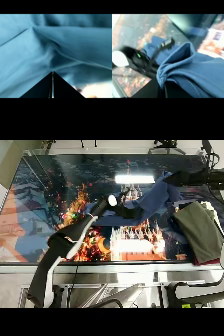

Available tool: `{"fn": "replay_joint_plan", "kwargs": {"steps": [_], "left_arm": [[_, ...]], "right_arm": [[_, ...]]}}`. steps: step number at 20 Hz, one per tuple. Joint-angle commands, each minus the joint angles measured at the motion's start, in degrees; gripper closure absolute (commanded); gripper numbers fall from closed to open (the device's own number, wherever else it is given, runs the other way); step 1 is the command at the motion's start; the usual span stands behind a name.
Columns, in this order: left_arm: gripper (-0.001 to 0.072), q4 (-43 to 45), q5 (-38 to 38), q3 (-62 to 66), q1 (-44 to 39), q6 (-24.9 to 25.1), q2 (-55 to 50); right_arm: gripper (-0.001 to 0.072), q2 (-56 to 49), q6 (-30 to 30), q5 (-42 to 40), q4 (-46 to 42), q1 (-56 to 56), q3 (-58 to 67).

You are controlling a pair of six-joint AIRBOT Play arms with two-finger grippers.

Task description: Fold the shirts.

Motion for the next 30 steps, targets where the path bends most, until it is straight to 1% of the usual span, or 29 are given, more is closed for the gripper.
{"fn": "replay_joint_plan", "kwargs": {"steps": [1, 3, 7, 9, 11, 12, 13, 14, 16, 18, 19, 20, 22, 23, 24, 25, 27, 28, 30], "left_arm": [[0.0697, -0.15, -15.45, 0.04, 7.34, 5.40, 10.36], [0.0696, -0.15, -22.10, 0.04, 13.64, 6.25, 19.52], [0.0696, -0.09, -26.38, 0.04, 25.27, 6.25, 35.69], [0.0696, -0.07, -29.31, 0.04, 29.40, 6.29, 41.11], [0.0696, -0.02, -31.61, -0.68, 32.13, 6.34, 45.35], [0.0696, 0.00, -31.45, -2.40, 33.03, 6.38, 47.67], [0.0696, 0.00, -30.99, -4.68, 33.79, 7.02, 50.07], [0.0696, 0.00, -30.58, -7.17, 34.45, 7.69, 52.28], [0.0696, 0.00, -29.00, -11.80, 35.23, 8.70, 56.04], [0.0696, 0.00, -26.62, -16.55, 35.91, 9.57, 59.91], [0.0696, 0.02, -25.35, -18.73, 35.93, 9.77, 61.59], [0.0697, 0.00, -24.22, -20.61, 35.93, 9.77, 63.06], [0.0696, -0.15, -22.71, -24.15, 35.91, 9.75, 66.03], [0.0696, -0.22, -22.18, -25.62, 35.78, 9.73, 67.36], [0.0696, -0.15, -21.90, -27.28, 35.34, 9.73, 69.00], [0.0696, -0.15, -21.81, -28.89, 35.21, 9.73, 70.69], [0.0696, -0.22, -21.75, -32.37, 35.21, 9.70, 74.53], [0.0696, -0.20, -21.49, -34.62, 35.23, 9.66, 76.89], [0.0696, -0.17, -20.00, -39.12, 35.23, 9.55, 81.53]], "right_arm": [[0.0695, 0.07, 0.76, -4.96, -0.22, 6.21, 0.09], [0.0695, -0.57, 0.70, -12.09, -0.35, 12.59, 0.09], [0.0695, -6.27, -0.48, -27.93, -0.33, 29.68, 0.09], [0.0694, -10.99, -3.72, -34.88, -0.31, 38.49, 0.11], [0.0688, -16.98, -5.70, -43.69, -0.31, 45.99, 0.09], [0.0507, -20.06, -6.97, -47.87, -0.31, 48.87, 0.09], [0.0282, -22.18, -6.93, -50.53, -0.22, 50.53, 0.09], [0.0250, -22.88, -6.73, -50.45, -0.13, 50.84, 0.09], [0.0250, -20.33, -6.75, -48.54, -0.15, 48.70, 0.09], [0.0250, -14.80, -6.16, -42.84, -1.49, 44.06, 0.09], [0.0250, -11.78, -2.89, -39.74, -5.05, 40.83, 0.09], [0.0250, -9.33, 2.89, -36.96, -10.54, 37.40, 0.09], [0.0249, -6.05, 17.07, -29.64, -24.33, 29.29, 0.09], [0.0250, -5.66, 22.93, -24.61, -29.09, 24.76, 0.07], [0.0249, -5.99, 25.49, -20.13, -30.64, 20.55, -0.17], [0.0249, -6.84, 26.58, -16.33, -30.14, 16.35, -0.83], [0.0248, -9.38, 26.73, -12.39, -26.77, 10.91, -2.60], [0.0247, -11.04, 26.71, -11.89, -25.16, 9.42, -3.80], [0.0247, -14.82, 24.76, -11.78, -23.21, 9.84, -5.14]]}}
